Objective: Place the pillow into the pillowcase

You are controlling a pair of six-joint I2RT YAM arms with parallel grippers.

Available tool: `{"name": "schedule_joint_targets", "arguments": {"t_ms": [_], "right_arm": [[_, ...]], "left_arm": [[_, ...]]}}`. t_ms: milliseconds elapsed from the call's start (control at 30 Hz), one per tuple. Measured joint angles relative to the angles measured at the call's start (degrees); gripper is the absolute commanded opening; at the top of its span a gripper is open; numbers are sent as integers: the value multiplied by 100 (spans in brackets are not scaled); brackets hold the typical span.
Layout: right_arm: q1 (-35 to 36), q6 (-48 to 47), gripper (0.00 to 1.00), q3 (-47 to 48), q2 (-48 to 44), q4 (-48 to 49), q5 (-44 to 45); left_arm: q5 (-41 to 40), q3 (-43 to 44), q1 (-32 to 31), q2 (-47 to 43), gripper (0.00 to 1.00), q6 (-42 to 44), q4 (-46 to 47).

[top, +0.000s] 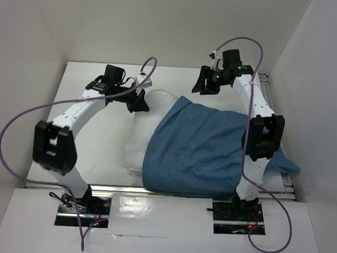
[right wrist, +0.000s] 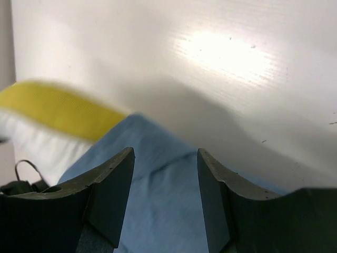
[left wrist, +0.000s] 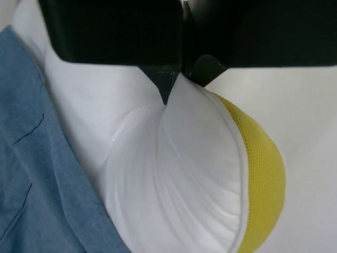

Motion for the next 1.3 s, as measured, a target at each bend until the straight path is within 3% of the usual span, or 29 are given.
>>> {"name": "schedule_joint_targets", "arguments": {"t_ms": [167,567,800,900,1000,1300], "right_arm": [[-107,184,59,254,17,52,-251],[129,280,55,247,2,122,-1434],[297,232,55,-293,-107,101,-1281],[299,186,35,-304,-116,83,-1056],[321,138,0,-306,-151,74,-879],[426,120,0,-120,-173,85,-1029]], "left_arm": [[-793,-756,-529,-1425,0,601,789],[-1810,-1189,-942,-1528,0,1202,1176],[-1961,-1191,-1019,-1530,0,1259,1248],[-1989,-1220,-1045,-1604,0,1276,1257],[-1991,-1290,-1064,-1773,0,1283,1263],[-2098,-1611,-1187,-2129,0,1388,1488]]}}
